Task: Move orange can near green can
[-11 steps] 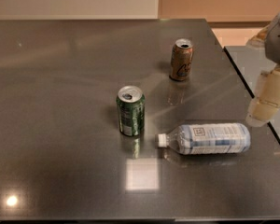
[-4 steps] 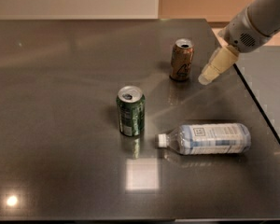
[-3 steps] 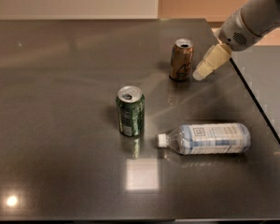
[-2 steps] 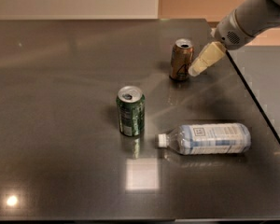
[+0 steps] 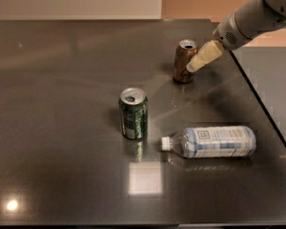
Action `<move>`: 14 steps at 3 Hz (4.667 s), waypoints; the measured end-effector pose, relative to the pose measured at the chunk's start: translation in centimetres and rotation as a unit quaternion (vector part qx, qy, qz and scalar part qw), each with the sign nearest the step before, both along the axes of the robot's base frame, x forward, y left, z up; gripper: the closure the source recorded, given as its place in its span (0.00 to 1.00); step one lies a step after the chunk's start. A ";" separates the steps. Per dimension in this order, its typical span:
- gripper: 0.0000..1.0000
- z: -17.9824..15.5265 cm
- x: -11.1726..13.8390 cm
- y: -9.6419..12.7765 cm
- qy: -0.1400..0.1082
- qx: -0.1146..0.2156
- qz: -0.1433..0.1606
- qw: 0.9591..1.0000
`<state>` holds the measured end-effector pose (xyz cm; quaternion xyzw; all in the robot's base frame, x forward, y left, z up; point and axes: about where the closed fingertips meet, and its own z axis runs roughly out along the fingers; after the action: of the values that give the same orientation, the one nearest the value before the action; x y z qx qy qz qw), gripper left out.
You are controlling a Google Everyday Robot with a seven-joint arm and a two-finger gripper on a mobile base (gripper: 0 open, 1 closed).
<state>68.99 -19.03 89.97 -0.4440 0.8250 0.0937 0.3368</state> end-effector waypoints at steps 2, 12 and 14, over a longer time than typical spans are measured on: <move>0.00 -0.1 0.4 1.2 -0.006 0.029 0.006 1.000; 1.00 1.6 -18.0 11.7 0.033 0.082 0.323 0.942; 0.58 0.4 -19.2 12.4 0.036 0.066 0.355 0.932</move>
Offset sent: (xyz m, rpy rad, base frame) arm 0.0031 0.0169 0.0038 0.0910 -0.0219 0.0193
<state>49.80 -6.63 90.33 -0.6806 0.6173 0.2775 0.2805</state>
